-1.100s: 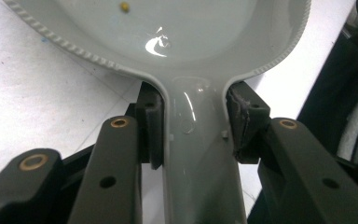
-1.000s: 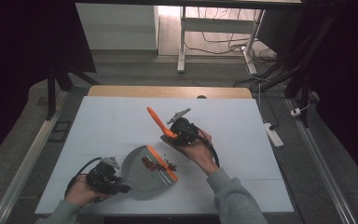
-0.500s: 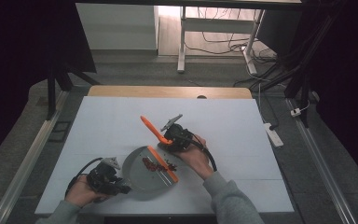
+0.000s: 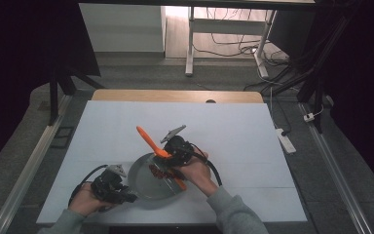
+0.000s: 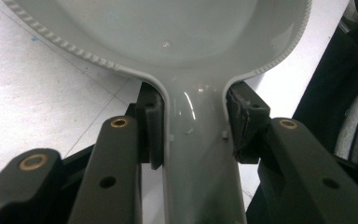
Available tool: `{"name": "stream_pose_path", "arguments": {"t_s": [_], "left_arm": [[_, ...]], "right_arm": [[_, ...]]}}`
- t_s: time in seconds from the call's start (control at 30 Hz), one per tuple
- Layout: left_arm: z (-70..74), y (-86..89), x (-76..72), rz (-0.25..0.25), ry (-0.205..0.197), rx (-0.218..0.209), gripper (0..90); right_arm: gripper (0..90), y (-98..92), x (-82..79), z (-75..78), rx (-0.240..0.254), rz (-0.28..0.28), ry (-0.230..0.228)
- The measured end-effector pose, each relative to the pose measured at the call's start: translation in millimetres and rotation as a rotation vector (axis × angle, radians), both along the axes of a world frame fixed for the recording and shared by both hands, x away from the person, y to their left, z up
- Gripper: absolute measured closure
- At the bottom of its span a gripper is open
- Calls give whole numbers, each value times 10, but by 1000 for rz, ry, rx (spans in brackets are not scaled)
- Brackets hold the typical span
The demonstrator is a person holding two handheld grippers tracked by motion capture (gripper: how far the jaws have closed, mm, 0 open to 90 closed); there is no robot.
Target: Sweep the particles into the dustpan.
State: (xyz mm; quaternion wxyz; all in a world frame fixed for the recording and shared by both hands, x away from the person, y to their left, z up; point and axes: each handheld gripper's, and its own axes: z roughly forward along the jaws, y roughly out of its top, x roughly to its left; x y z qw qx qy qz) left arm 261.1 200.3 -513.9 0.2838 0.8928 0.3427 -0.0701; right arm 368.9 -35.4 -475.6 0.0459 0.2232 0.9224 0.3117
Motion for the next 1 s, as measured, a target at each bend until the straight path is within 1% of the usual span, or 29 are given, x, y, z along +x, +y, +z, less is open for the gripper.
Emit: {"name": "stream_pose_path", "arguments": {"t_s": [0.03, 0.1, 0.2, 0.23, 0.27, 0.33, 0.4, 0.43, 0.47, 0.5, 0.57, 0.6, 0.63, 0.67, 0.77, 0.8, 0.83, 0.87, 0.93, 1.0], "left_arm": [[0, 0, -1, 1, -1, -1, 613], [0, 1, -1, 1, -1, -2, 613], [-9, 5, 7, 1, 1, -4, 613], [-13, 2, 7, 2, 2, -3, 613], [-13, -1, 5, 3, 2, -3, 613], [-9, -5, -1, 4, -1, -4, 613], [-6, -5, -4, 6, -2, -5, 613], [-6, -5, -4, 6, -2, -5, 614], [-8, -6, -3, 5, -2, -4, 614], [-8, -8, -3, 4, -2, -2, 613], [-8, -8, -4, 5, -3, -3, 613], [-8, -7, -6, 6, -4, -4, 613], [-8, -8, -7, 6, -3, -5, 613], [-9, -8, -9, 7, -3, -5, 613], [-11, -11, -12, 7, -2, -4, 613], [-11, -12, -12, 8, -2, -4, 613], [-11, -13, -13, 7, -2, -3, 613], [-12, -12, -13, 7, -2, -4, 614], [-14, -13, -15, 8, -3, -4, 614], [-17, -12, -16, 8, -2, -5, 614]], "right_arm": [[706, 13, -11, 7, 15, 11, 2], [706, 47, -40, 21, 29, 29, 4], [706, 76, -66, 36, 37, 42, 6], [706, 84, -76, 45, 38, 46, -2], [706, 81, -91, 69, 42, 44, -19], [706, 47, -102, 100, 43, 36, -43], [706, -14, -109, 134, 44, 25, -69], [706, -55, -110, 151, 50, 16, -76], [706, -55, -110, 151, 50, 16, -76], [706, -158, -106, 188, 62, -3, -91], [706, -247, -98, 207, 66, -22, -103], [706, -247, -98, 207, 66, -22, -103], [706, -348, -82, 219, 81, -44, -101], [706, -397, -76, 224, 87, -58, -105], [706, -535, -56, 229, 87, -93, -118], [706, -535, -56, 229, 87, -93, -118], [706, -573, -36, 227, 82, -97, -123], [706, -638, -12, 229, 76, -116, -127], [706, -667, 1, 226, 72, -123, -130], [706, -708, 25, 214, 78, -133, -114]]}}
